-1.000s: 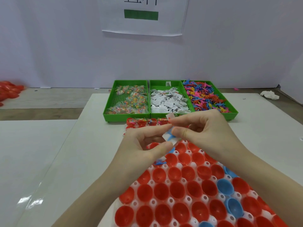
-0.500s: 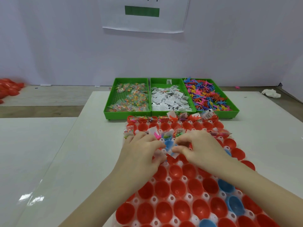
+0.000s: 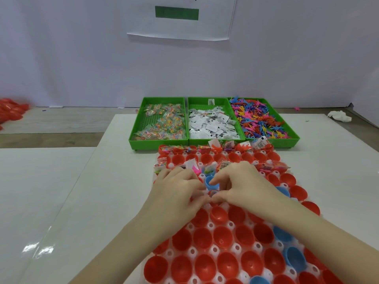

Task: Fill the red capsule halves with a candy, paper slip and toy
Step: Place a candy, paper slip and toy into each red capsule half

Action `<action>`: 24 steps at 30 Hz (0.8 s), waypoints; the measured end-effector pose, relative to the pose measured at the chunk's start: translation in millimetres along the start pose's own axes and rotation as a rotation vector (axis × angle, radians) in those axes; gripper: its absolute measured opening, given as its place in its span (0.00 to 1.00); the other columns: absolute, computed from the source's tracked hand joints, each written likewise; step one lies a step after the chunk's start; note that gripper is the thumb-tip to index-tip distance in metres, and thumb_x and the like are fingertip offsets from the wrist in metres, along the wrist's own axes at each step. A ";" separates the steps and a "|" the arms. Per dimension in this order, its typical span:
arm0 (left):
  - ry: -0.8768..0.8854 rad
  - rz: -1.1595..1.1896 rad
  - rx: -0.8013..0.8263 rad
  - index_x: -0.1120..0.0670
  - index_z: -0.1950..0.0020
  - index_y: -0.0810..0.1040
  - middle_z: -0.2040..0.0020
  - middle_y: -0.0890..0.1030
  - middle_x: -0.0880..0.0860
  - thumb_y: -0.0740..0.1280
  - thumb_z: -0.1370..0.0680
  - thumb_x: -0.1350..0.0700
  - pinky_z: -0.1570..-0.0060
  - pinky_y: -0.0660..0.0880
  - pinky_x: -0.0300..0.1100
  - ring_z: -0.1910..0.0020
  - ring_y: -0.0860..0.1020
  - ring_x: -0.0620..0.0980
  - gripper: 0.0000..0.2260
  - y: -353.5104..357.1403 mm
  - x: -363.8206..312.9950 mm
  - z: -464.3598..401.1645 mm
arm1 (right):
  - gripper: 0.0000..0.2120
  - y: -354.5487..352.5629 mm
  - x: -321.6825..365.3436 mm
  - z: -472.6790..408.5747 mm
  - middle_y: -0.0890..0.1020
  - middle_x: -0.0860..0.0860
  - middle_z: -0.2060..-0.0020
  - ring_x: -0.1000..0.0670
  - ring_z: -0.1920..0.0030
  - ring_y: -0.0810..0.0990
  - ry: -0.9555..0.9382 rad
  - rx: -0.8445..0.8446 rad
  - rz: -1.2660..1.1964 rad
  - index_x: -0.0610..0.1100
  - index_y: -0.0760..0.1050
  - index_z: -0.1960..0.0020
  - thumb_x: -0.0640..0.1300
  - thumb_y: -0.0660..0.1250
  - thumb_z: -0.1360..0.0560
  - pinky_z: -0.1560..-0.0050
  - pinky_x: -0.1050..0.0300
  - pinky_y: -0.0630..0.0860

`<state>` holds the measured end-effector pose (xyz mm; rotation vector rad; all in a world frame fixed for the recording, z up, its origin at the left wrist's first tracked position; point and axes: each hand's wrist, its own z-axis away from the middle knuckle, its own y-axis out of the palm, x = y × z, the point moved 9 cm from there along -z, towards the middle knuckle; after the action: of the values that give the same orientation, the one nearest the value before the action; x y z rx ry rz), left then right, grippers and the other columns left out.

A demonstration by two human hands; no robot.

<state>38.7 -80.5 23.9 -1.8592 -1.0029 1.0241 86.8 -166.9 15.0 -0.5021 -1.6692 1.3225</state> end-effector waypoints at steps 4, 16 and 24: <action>-0.044 0.283 -0.279 0.53 0.62 0.83 0.64 0.80 0.46 0.66 0.28 0.46 0.58 0.74 0.46 0.63 0.78 0.45 0.12 -39.5 19.4 -9.2 | 0.19 -8.5 -11.1 2.2 0.81 0.55 0.66 0.58 0.65 0.79 0.059 0.084 -0.239 0.47 0.81 0.49 0.45 0.79 0.38 0.61 0.64 0.78; -0.513 0.177 -0.023 0.58 0.35 0.73 0.37 0.76 0.57 0.57 0.19 0.50 0.41 0.67 0.46 0.39 0.73 0.55 0.18 -8.0 168.8 -74.9 | 0.08 -103.7 -143.2 -41.8 0.83 0.49 0.55 0.51 0.55 0.78 0.360 -0.628 -0.335 0.42 0.81 0.51 0.44 0.66 0.26 0.51 0.57 0.70; -0.597 -0.014 0.070 0.59 0.43 0.77 0.46 0.80 0.58 0.59 0.20 0.49 0.53 0.70 0.45 0.48 0.76 0.58 0.16 15.8 179.4 -80.1 | 0.17 -64.5 -221.7 -71.2 0.75 0.40 0.37 0.40 0.38 0.71 0.545 -0.213 0.064 0.37 0.74 0.38 0.44 0.54 0.20 0.41 0.52 0.68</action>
<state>180.0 52.5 -10.6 -1.5092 -1.2894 1.6343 270.5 -320.9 -15.1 -0.9542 -1.3429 0.9396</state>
